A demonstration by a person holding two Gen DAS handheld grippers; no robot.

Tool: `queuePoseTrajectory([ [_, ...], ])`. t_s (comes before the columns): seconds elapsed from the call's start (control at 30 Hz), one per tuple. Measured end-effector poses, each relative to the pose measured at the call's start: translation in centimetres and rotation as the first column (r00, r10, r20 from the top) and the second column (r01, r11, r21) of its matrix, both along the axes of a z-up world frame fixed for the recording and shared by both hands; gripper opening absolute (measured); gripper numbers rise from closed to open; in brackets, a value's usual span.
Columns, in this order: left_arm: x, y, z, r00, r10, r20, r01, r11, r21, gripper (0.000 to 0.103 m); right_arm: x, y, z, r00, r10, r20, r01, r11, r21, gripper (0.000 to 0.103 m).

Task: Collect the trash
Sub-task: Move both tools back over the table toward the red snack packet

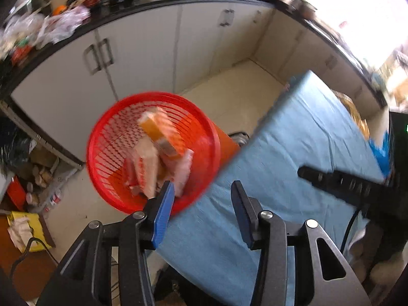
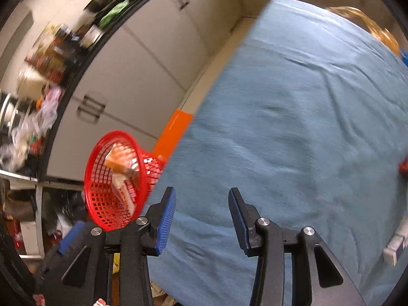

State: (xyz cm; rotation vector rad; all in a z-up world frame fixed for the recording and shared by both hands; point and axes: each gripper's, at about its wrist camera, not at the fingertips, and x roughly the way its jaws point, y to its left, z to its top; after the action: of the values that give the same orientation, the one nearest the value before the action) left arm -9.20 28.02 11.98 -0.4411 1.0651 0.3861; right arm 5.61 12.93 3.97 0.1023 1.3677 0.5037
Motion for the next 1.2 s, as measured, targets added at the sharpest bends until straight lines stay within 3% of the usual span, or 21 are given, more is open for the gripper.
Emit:
queuePoseTrajectory([
  [0.3, 0.7, -8.0, 2.0, 0.984, -0.178, 0.004, 0.177, 0.980, 0.093, 0.045, -1.1, -11.9, 1.6, 0.989, -0.144, 0.026, 0.143, 0.989, 0.026, 0.050],
  [0.6, -0.8, -14.7, 1.5, 0.964, -0.263, -0.046, 0.267, 0.953, 0.141, 0.047, -3.1, -26.8, 1.0, 0.942, -0.335, 0.024, 0.334, 0.942, 0.021, 0.052],
  [0.8, -4.0, -16.0, -0.2, 0.982, -0.180, -0.062, 0.185, 0.980, 0.073, 0.051, -2.3, -33.9, 0.4, 0.899, -0.436, 0.044, 0.437, 0.899, -0.023, 0.052],
  [1.0, -7.0, -16.9, 0.1, 0.989, -0.125, -0.083, 0.133, 0.986, 0.101, 0.051, 0.5, -36.5, 0.8, 0.881, -0.466, 0.083, 0.468, 0.884, -0.007, 0.058],
  [1.1, -8.4, -16.6, 1.6, 0.995, -0.093, -0.040, 0.098, 0.986, 0.133, 0.051, 2.7, -36.1, 0.9, 0.884, -0.456, 0.101, 0.460, 0.888, -0.011, 0.058],
  [1.2, -8.5, -15.9, 1.9, 0.998, -0.069, -0.007, 0.070, 0.992, 0.105, 0.051, 4.8, -35.0, 0.8, 0.910, -0.396, 0.121, 0.402, 0.915, -0.029, 0.058],
])
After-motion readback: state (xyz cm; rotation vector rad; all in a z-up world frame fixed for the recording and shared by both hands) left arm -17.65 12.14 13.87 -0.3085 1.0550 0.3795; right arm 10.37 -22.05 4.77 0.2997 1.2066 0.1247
